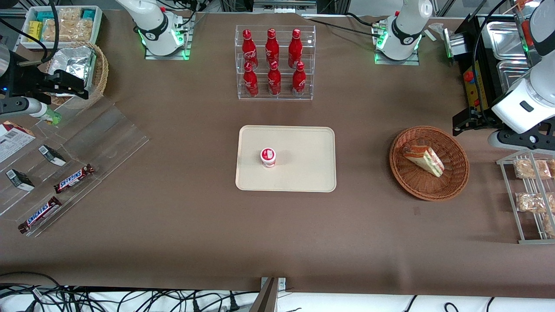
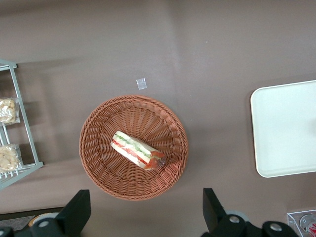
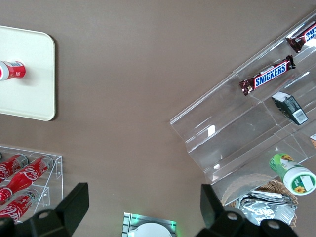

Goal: Place sandwich from basket to tray
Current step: 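Move the left gripper down over the wrapped sandwich in the wicker basket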

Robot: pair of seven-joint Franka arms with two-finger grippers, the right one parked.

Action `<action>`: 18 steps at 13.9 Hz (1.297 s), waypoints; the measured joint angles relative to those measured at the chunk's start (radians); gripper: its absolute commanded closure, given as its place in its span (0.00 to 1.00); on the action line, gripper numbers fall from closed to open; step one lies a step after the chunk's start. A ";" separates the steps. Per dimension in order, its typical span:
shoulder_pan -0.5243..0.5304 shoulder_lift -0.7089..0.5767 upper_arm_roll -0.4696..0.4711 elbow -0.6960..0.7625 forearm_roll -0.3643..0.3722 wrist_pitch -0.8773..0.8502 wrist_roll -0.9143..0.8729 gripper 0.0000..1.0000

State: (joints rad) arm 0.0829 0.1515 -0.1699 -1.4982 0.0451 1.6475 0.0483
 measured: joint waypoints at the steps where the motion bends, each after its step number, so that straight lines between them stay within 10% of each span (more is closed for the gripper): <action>1: 0.000 0.001 0.000 0.000 0.000 0.000 0.004 0.00; 8: 0.034 0.025 0.019 -0.072 0.001 0.022 -0.029 0.00; 18: 0.054 -0.006 0.009 -0.517 0.073 0.461 -0.729 0.00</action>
State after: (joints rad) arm 0.1373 0.1452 -0.1612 -2.0154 0.1185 2.1083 -0.6803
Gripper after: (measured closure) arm 0.000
